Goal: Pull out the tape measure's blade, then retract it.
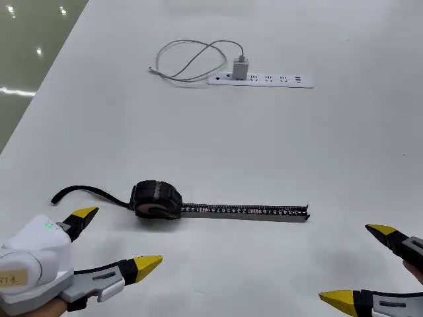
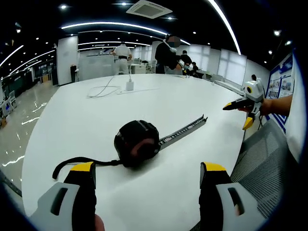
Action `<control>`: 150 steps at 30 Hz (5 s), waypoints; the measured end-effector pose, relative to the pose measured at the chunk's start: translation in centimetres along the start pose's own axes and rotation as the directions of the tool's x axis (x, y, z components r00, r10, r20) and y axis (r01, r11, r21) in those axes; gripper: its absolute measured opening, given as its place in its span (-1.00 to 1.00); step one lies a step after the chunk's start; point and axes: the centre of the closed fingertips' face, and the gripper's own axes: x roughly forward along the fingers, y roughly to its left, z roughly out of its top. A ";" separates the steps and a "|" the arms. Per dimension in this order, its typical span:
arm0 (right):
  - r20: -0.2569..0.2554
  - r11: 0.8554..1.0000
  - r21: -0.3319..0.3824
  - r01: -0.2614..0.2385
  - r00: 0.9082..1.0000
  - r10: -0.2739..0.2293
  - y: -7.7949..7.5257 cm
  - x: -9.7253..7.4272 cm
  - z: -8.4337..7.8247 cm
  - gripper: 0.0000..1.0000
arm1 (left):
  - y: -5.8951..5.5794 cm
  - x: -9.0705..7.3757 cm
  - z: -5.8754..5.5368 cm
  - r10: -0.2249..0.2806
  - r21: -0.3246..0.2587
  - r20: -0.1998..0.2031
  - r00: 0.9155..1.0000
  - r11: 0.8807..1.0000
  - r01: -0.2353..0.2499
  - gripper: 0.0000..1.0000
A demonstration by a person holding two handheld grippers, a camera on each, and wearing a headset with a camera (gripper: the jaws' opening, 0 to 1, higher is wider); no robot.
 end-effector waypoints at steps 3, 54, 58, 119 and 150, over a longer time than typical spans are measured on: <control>0.000 1.000 0.004 0.000 1.000 0.000 0.0 0.0 0.0 0.89 | -0.1 0.6 0.3 -0.006 0.001 0.000 1.000 1.000 0.006 0.72; -0.023 1.000 -0.024 -0.013 1.000 0.013 -1.0 0.8 0.3 0.67 | -0.6 5.7 1.6 0.061 -0.140 0.007 0.998 0.988 -0.059 0.63; -0.033 0.999 -0.048 -0.023 0.999 0.021 -1.5 1.0 0.5 0.56 | -0.5 6.0 1.7 0.093 -0.156 0.006 0.996 0.984 -0.091 0.62; -0.230 0.914 -0.316 -0.256 0.955 0.188 -5.8 6.9 3.0 -0.30 | 2.5 7.9 0.8 0.334 -0.291 -0.067 0.940 0.895 -0.339 0.23; -0.375 0.819 -0.396 -0.414 0.888 0.267 -4.6 9.5 1.9 -0.68 | 2.7 8.0 0.6 0.319 -0.302 -0.066 0.945 0.896 -0.324 0.19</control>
